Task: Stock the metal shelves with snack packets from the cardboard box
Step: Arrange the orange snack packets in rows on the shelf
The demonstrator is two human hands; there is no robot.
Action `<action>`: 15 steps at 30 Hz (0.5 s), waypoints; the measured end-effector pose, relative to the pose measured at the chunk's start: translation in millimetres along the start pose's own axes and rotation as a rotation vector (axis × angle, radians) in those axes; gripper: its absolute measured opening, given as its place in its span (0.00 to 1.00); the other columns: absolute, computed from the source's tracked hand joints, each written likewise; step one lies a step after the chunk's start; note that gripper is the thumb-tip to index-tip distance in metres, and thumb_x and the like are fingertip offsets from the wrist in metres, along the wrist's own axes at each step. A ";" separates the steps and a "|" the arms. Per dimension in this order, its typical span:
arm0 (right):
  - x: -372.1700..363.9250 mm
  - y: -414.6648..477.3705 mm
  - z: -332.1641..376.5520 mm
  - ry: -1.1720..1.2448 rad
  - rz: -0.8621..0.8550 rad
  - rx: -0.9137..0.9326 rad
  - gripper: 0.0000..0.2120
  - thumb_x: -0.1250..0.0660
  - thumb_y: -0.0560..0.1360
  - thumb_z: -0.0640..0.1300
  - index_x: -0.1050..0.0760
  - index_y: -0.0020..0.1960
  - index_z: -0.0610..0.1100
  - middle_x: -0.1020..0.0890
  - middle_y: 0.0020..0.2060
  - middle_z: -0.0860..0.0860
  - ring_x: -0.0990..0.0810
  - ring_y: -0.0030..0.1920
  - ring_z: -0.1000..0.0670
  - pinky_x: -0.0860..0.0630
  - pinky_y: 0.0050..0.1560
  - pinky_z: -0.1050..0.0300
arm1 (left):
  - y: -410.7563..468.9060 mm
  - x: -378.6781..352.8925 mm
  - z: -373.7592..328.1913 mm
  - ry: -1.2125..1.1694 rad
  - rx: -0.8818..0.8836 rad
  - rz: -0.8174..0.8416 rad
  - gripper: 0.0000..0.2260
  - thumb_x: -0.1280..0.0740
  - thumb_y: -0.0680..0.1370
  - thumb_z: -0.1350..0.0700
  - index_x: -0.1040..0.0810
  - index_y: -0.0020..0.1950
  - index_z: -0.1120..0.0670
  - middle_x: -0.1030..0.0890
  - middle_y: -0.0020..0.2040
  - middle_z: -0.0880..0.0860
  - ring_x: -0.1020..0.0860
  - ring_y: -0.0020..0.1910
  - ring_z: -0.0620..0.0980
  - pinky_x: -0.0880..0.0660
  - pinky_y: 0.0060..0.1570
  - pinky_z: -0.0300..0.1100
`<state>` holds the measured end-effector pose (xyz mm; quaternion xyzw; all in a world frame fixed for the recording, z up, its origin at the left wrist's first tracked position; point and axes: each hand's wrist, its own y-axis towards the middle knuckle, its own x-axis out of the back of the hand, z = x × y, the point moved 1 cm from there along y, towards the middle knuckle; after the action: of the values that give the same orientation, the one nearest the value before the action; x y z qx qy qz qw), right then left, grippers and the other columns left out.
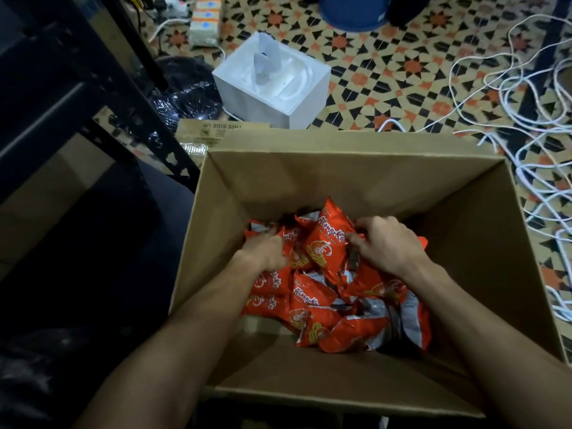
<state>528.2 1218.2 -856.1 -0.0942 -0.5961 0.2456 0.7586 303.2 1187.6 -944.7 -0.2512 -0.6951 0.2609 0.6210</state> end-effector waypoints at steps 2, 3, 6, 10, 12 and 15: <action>0.0 2.6 1.0 0.003 0.001 0.002 0.18 0.38 0.79 0.60 0.21 0.60 0.49 0.18 0.53 0.42 0.19 0.54 0.37 0.22 0.51 0.47 | -3.5 -0.6 -5.2 0.079 0.004 -0.013 0.16 0.36 0.78 0.54 0.24 0.64 0.57 0.28 0.70 0.58 0.29 0.68 0.57 0.31 0.65 0.49; 0.4 3.8 2.2 -0.003 0.002 0.000 0.19 0.39 0.79 0.60 0.22 0.60 0.49 0.18 0.54 0.42 0.20 0.54 0.38 0.22 0.51 0.46 | -5.9 0.9 -7.8 0.116 0.011 -0.026 0.14 0.36 0.78 0.56 0.24 0.63 0.57 0.26 0.68 0.58 0.28 0.68 0.57 0.30 0.64 0.48; 4.8 3.4 7.0 0.002 -0.013 -0.008 0.20 0.38 0.78 0.60 0.22 0.61 0.47 0.19 0.55 0.41 0.20 0.56 0.36 0.22 0.53 0.46 | -15.8 10.2 -9.7 0.147 0.004 -0.071 0.11 0.35 0.78 0.58 0.22 0.60 0.57 0.22 0.63 0.58 0.25 0.64 0.57 0.30 0.62 0.47; 14.4 -11.0 17.9 0.048 -0.076 0.021 0.17 0.37 0.79 0.59 0.21 0.62 0.51 0.18 0.55 0.40 0.21 0.58 0.36 0.24 0.54 0.47 | -47.6 34.5 -1.2 -0.005 -0.003 -0.179 0.03 0.33 0.76 0.59 0.21 0.48 0.56 0.19 0.55 0.58 0.22 0.57 0.58 0.26 0.53 0.47; 21.5 -23.9 25.7 0.063 -0.117 0.052 0.16 0.37 0.79 0.58 0.21 0.61 0.51 0.18 0.55 0.41 0.21 0.57 0.36 0.25 0.53 0.47 | -72.0 43.4 5.2 -0.119 -0.030 -0.251 0.05 0.31 0.75 0.57 0.24 0.41 0.56 0.18 0.51 0.56 0.20 0.54 0.57 0.24 0.50 0.47; 37.0 -45.1 42.5 0.089 -0.166 0.112 0.15 0.37 0.79 0.58 0.21 0.59 0.50 0.17 0.54 0.42 0.21 0.57 0.37 0.25 0.52 0.47 | -114.2 51.2 15.3 -0.251 -0.080 -0.376 0.07 0.30 0.75 0.54 0.21 0.47 0.58 0.19 0.51 0.54 0.21 0.54 0.55 0.25 0.54 0.48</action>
<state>505.8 1190.9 -793.2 -0.0128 -0.5529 0.2101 0.8062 279.8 1137.1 -831.5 -0.1074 -0.8113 0.1418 0.5569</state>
